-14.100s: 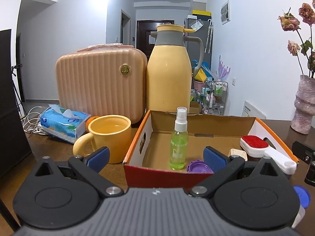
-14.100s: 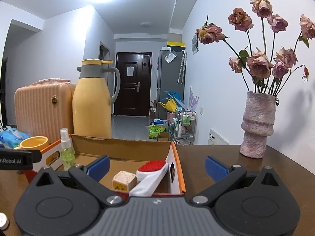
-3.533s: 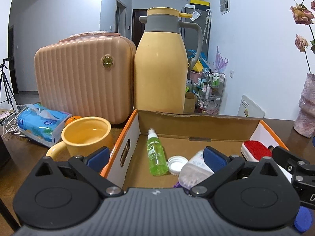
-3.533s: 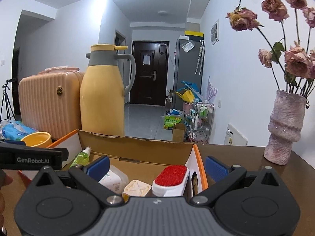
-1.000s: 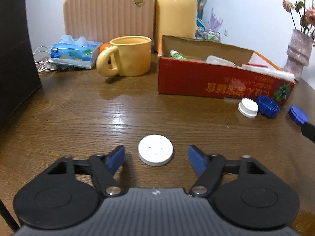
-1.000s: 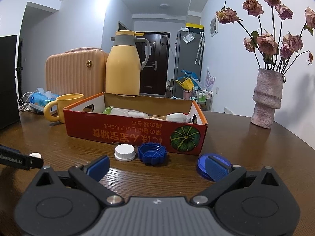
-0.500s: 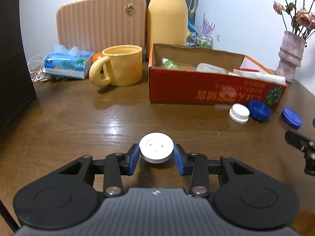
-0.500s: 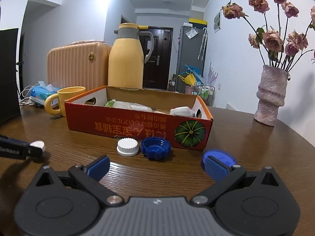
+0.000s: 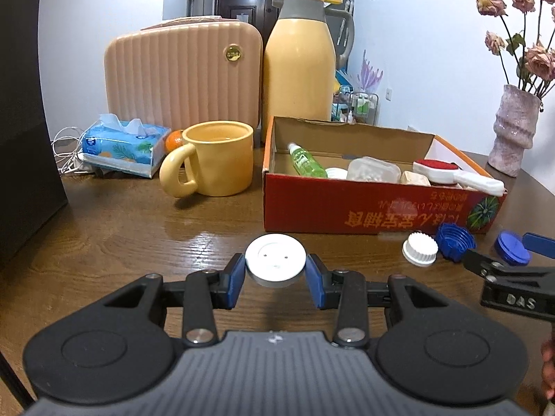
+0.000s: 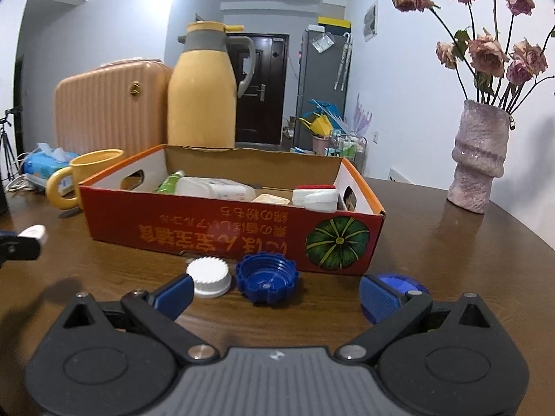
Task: Organize rigid objects
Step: 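Grasp the dark blue gear-shaped cap with the right gripper, then carry the white disc and blue cap over the cardboard box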
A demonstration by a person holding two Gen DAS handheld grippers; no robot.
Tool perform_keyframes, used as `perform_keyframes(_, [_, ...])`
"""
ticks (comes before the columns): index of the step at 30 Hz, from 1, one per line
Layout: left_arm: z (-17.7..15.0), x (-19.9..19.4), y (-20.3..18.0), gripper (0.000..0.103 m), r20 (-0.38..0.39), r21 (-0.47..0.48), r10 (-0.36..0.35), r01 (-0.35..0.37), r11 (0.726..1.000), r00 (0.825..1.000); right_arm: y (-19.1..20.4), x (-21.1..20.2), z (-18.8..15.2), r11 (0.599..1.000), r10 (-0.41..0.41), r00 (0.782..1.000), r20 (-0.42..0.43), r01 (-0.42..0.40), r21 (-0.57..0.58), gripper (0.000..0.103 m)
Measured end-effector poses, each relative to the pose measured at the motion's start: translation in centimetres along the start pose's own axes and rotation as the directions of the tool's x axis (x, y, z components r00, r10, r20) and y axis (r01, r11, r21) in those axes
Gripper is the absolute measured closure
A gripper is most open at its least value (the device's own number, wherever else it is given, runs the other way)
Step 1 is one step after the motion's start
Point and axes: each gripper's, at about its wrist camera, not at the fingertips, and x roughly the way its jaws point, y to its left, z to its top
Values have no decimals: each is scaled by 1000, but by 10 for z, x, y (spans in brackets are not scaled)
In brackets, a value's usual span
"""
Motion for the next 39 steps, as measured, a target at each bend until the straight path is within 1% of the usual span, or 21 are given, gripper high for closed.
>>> perform_keyframes(2, [1,0,2,65,3,-7,5,-5,1000,1000,0,10,4,1000,-6,1000,-11,7,8,7])
perform_keyframes(6, [2,0,7,65,8,-21,10,-10,1000,1000,0,32,11,1000,-18,998,-53,19,19,10])
perform_keyframes(7, [3,0,8,65,9,-23,12,-12,1000,1000,-1,37,12,999,-23,998,-64,24,23,13])
perform_keyframes(8, [3,0,8,65,10,-25,13,-13,1000,1000,-1,41,13,999,-26,997,-72,28,27,14])
perform_keyframes(15, [3,-1,9,65,13,-27,15,-15,1000,1000,-5,63,17,998,-28,993,-117,35,54,18])
perform_keyframes(18, [2,-1,9,65,11,-25,18,-18,1000,1000,-7,69,17,997,-15,991,-129,24,69,19])
perform_keyframes(21, [1,-1,9,65,9,-23,20,-20,1000,1000,-9,75,18,997,-1,989,-145,13,81,28])
perform_keyframes(23, [1,-1,8,65,9,-23,20,-20,1000,1000,-9,79,17,997,6,987,-163,8,80,40])
perform_keyframes(24, [1,-1,8,65,9,-23,20,-20,1000,1000,-9,81,17,997,12,985,-174,2,82,43])
perform_keyframes(25, [1,-1,8,65,9,-23,21,-20,1000,1000,-10,83,17,996,22,983,-182,-6,88,50])
perform_keyframes(32, [0,-3,9,65,20,-19,27,-26,999,999,-6,77,14,996,40,985,-168,-27,79,50])
perform_keyframes(39, [0,-4,9,65,20,-15,22,-22,1000,1000,-2,52,11,998,41,993,-110,-36,50,50])
